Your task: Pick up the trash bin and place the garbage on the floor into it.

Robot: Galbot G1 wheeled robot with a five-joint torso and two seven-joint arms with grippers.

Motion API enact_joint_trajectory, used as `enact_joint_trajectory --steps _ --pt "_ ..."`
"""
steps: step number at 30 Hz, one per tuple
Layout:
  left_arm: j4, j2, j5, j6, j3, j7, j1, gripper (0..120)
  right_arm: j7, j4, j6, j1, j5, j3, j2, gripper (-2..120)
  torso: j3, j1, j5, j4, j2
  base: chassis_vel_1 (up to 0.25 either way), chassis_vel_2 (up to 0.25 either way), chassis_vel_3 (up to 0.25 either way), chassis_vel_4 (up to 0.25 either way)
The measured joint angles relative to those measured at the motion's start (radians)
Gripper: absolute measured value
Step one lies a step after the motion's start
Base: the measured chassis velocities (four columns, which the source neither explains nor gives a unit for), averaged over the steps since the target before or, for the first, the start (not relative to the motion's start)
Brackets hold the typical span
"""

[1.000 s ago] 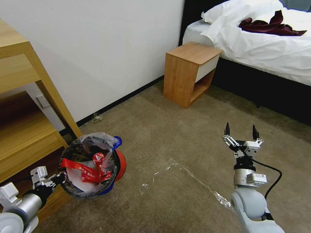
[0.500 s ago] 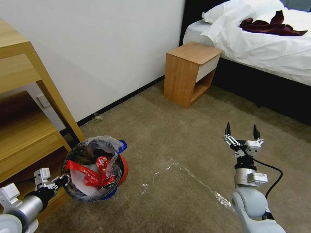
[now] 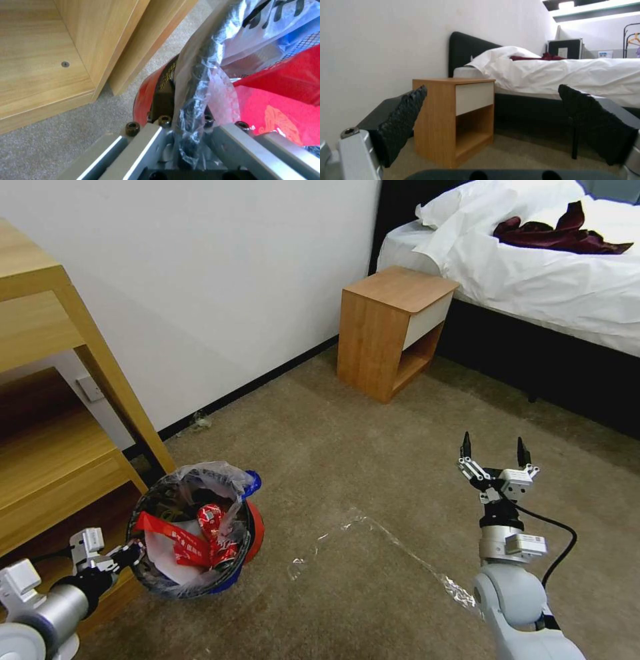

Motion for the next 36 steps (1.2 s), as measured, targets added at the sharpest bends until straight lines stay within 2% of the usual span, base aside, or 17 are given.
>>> enact_joint_trajectory --steps 14,26,36 --pt "-0.041 -0.006 -0.014 0.016 0.002 -0.021 0.05 0 0.0 -0.004 -0.001 0.01 0.015 0.0 -0.016 100 0.0 0.0 0.0 0.0 0.0 0.0 0.0 0.0 0.0" --pt "-0.067 0.058 -0.087 0.043 -0.032 -0.052 0.114 0 0.0 -0.005 -0.008 0.018 0.025 0.0 -0.028 100 0.0 0.0 0.0 0.0 0.0 0.0 0.0 0.0 0.0" --pt "-0.066 0.056 -0.092 0.04 -0.024 -0.059 0.108 0 -0.001 -0.01 -0.007 0.017 0.025 0.0 -0.028 100 0.0 0.0 0.0 0.0 0.0 0.0 0.0 0.0 0.0"
